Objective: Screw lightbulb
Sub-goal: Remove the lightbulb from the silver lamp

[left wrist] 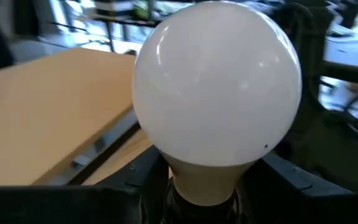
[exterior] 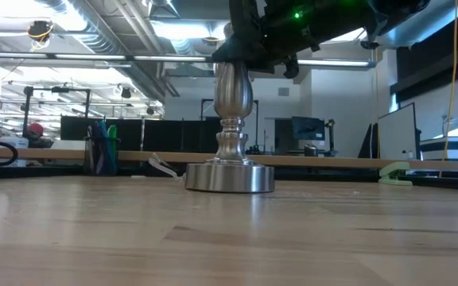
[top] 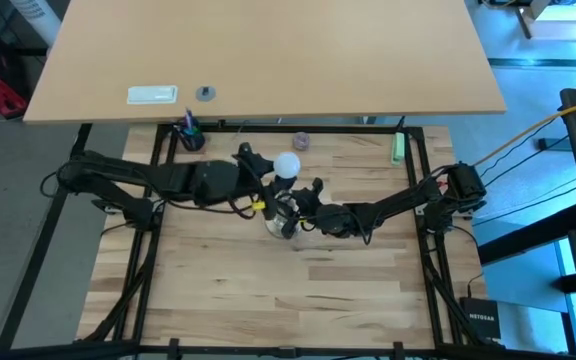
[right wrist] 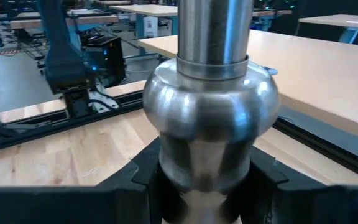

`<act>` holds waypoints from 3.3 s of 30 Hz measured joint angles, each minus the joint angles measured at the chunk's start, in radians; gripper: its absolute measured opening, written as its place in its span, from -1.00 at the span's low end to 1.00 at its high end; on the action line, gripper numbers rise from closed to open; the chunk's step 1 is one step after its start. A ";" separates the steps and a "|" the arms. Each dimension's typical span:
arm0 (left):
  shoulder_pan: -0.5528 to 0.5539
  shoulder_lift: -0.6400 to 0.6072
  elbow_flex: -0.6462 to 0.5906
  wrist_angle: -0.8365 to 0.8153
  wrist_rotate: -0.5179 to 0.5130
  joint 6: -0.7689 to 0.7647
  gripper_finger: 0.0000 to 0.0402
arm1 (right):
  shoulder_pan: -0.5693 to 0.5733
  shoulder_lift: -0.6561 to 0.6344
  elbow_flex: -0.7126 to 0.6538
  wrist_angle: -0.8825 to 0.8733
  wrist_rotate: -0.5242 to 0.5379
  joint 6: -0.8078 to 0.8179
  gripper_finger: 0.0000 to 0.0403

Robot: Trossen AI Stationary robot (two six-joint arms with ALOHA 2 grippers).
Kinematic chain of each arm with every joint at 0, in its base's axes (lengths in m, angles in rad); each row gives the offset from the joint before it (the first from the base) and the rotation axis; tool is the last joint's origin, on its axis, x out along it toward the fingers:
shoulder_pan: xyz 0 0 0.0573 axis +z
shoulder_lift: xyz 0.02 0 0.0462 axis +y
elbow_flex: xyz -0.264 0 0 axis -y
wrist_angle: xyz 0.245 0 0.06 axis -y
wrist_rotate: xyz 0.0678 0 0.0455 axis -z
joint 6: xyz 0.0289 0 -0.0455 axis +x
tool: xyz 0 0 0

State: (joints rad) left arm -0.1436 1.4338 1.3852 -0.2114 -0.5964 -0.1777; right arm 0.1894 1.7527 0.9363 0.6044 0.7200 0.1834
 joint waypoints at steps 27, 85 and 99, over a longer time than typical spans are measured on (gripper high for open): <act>0.052 -0.162 0.012 -0.224 0.265 0.211 0.36 | -0.001 0.000 0.000 0.000 -0.022 -0.007 -0.32; -0.141 -0.174 0.012 -0.095 -0.019 0.146 0.32 | -0.009 0.000 0.000 0.016 -0.050 -0.027 -0.32; -0.110 -0.127 0.012 -0.085 0.173 0.092 0.32 | -0.007 -0.002 -0.002 0.019 -0.049 -0.042 -0.32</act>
State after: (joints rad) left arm -0.2532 1.3072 1.3972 -0.2959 -0.4233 -0.0858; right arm 0.1825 1.7508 0.9340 0.6231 0.6712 0.1410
